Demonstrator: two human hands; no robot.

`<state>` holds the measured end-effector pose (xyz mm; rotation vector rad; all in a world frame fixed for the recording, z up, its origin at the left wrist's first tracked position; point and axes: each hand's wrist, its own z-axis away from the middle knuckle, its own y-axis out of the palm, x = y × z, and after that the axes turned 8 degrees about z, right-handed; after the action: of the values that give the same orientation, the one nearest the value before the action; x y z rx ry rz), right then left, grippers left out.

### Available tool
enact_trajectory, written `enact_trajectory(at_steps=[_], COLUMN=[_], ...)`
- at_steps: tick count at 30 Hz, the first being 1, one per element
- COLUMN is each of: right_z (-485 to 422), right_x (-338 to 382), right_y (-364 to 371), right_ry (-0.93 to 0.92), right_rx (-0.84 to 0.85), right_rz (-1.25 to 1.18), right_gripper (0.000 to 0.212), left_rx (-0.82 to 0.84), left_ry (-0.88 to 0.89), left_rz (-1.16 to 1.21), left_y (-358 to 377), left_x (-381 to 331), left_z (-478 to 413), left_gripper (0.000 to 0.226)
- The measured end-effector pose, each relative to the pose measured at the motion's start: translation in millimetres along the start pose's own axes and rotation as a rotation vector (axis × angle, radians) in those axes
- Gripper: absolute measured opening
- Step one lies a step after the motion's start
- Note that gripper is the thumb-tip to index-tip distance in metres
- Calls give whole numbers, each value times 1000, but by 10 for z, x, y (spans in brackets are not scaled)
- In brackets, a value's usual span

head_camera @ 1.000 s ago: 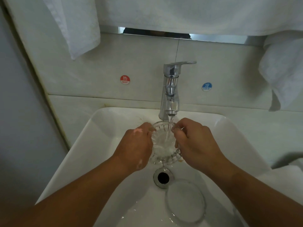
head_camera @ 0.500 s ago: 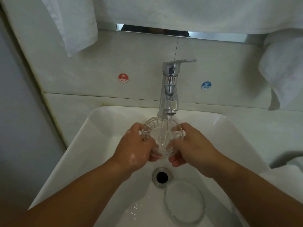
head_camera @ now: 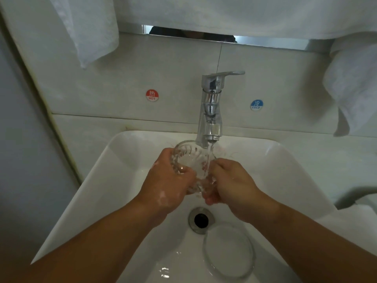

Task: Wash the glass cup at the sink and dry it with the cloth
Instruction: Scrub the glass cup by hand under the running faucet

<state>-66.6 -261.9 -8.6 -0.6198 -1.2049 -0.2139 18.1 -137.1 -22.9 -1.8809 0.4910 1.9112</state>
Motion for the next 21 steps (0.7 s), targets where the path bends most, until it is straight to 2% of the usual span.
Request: enact_trajectory(at_steps=[3, 5, 7, 9, 11, 14, 15, 18, 21], right_z=[-12, -18, -35, -15, -41, 7, 11, -25, -48], right_x=[17, -7, -15, -2, -31, 27, 36, 19, 18], right_y=[36, 3, -39, -23, 21, 88, 75, -30, -63], right_ry=[69, 43, -86, -155, -126, 29, 30, -152, -252], right_rx=[114, 100, -7, -52, -72, 1, 2, -94, -151], right_rz=[-112, 93, 438, 567, 463, 81, 79, 536, 716], right_gripper=[29, 28, 27, 25, 25, 26, 27, 36, 37], left_rx=[-42, -9, 65, 89, 22, -44, -40, 15, 72], left_ry=[36, 57, 32, -9, -4, 43, 55, 21, -48], left_rz=[-19, -116, -203, -210, -178, -120, -118, -133, -95], left_y=[38, 34, 5, -28, -49, -26, -11, -21, -71], left_x=[13, 3, -38, -72, -78, -71, -71, -87, -108], left_z=[30, 31, 21, 11, 6, 37, 41, 7, -12], left_gripper=[47, 38, 31, 32, 35, 38, 39, 36, 38])
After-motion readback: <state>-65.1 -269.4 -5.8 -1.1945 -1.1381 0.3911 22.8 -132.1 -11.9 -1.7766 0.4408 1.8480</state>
